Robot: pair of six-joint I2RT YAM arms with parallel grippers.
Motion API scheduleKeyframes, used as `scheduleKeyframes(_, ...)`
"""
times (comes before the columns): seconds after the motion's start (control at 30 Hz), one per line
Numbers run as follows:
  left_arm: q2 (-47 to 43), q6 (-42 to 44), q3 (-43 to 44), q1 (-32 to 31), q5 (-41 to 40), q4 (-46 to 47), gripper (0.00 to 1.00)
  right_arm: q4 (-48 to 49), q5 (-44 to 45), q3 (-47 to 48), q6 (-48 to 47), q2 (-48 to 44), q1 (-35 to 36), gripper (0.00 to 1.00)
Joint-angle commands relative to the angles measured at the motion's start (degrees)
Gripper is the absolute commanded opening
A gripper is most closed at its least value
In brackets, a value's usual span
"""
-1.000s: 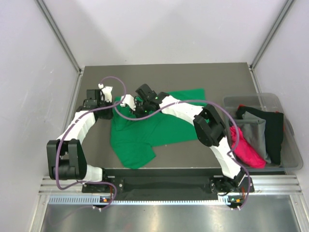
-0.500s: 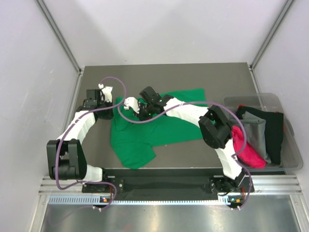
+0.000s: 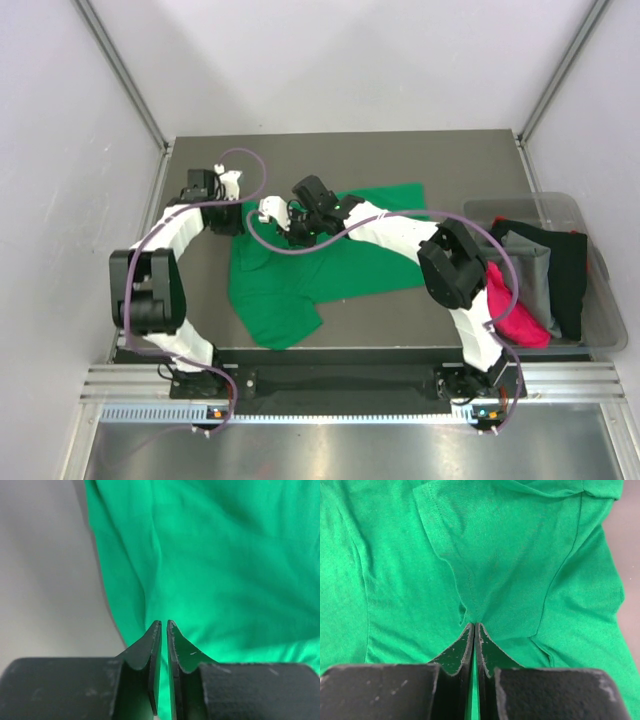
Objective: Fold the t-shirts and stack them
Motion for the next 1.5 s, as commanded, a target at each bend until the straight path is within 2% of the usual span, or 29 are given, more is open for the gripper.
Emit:
scheduleKeyframes(0.0,5.8,0.4,9.1,0.6,3.0,-2.1,0.14,2.4,-1.8,-0.6,0.5,-2.5,-0.3,0.0)
scheduleKeyframes(0.17,10.4,-1.0,13.8,0.4,4.5,-1.2,0.17,3.1,-2.1,-1.7,0.9,-2.3,-0.3,0.0)
scheduleKeyframes(0.37,16.6,0.0,26.0,-3.3,-3.2,-6.0,0.27,3.2,-3.2,-1.5,1.7,-0.7,-0.2,0.0)
scheduleKeyframes(0.4,17.9,0.6,27.3,-4.5,-4.4,-7.6,0.33,3.2,-3.2,-1.5,1.5,-0.6,-0.1,0.0)
scheduleKeyframes(0.47,18.9,1.2,29.6,-5.9,-8.1,-8.4,0.34,3.2,-3.1,-1.6,1.6,-0.5,0.0,0.0)
scheduleKeyframes(0.77,22.6,3.4,33.9,-13.3,-22.4,-12.3,0.32,3.3,-3.4,-1.4,1.8,-0.3,-0.1,0.0)
scheduleKeyframes(1.0,24.7,5.1,34.9,-15.2,-33.9,-13.1,0.3,3.4,-3.6,-1.6,1.7,-0.3,-0.2,0.0)
scheduleKeyframes(1.13,25.1,5.9,34.2,-15.7,-36.5,-12.1,0.3,3.4,-3.9,-1.5,1.8,-0.1,0.0,0.0)
scheduleKeyframes(1.47,28.5,5.3,35.2,-16.0,-36.0,-13.0,0.3,3.4,-3.9,-1.7,1.9,-0.2,-0.1,0.0)
